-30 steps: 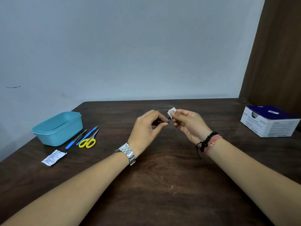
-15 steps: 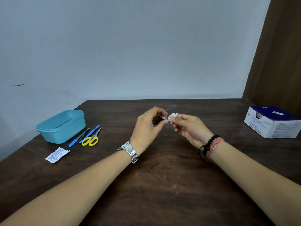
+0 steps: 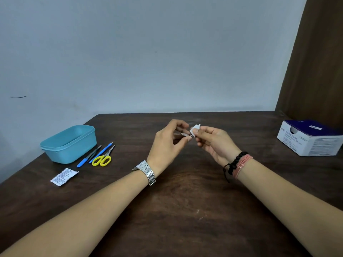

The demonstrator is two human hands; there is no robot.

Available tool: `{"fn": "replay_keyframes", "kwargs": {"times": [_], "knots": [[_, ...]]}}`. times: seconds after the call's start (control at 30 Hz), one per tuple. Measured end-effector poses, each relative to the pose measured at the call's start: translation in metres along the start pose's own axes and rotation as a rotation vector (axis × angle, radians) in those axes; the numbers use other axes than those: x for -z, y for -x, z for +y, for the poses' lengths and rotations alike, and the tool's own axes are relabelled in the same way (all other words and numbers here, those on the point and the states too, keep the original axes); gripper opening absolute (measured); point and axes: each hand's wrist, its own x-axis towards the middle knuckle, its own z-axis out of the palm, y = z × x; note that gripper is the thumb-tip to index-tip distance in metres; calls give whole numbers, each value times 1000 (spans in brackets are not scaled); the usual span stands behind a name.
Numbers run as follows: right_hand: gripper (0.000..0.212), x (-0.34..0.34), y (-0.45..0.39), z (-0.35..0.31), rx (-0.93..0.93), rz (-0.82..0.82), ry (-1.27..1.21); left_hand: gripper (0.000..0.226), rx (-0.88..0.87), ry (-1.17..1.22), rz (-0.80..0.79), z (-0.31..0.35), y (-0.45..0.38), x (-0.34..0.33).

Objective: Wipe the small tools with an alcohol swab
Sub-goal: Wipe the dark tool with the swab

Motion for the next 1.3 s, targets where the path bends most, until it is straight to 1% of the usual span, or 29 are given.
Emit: {"fn": "replay_keyframes", "kwargs": {"times": [0.13, 0.3, 0.43, 0.6, 0.7, 0.8, 0.93, 1.03, 1.13, 1.23, 1.3], "knots": [[8, 5, -1, -4, 24, 41, -34, 31, -41, -31, -45, 1, 1, -3], [9, 0, 2, 1, -20, 3, -20, 30, -49, -32, -18, 0, 1, -1], [9, 1, 0, -6, 33, 55, -105, 29, -51, -31, -26, 2, 1, -1], [7, 0, 2, 4, -20, -15, -10, 30, -54, -37, -17, 1, 1, -1], [7, -1, 0, -1, 13, 21, -56, 29, -42, -19, -5, 1, 0, -1], [9, 4, -1, -5, 54, 48, -97, 30, -51, -36, -26, 2, 1, -2], [9, 1, 2, 3, -21, -25, 7, 30, -74, -51, -21, -1, 0, 0], [7, 0, 1, -3, -1, 6, -34, 29, -81, -50, -12, -2, -1, 0], [8, 3, 1, -7, 28, 36, -58, 29, -57, -21, -15, -2, -1, -1], [8, 1, 3, 0, -9, 6, -1, 29, -25, 30, 12, -3, -1, -2], [8, -2, 3, 3, -36, -10, 32, 30, 33, 108, 31, -4, -1, -1]]}}
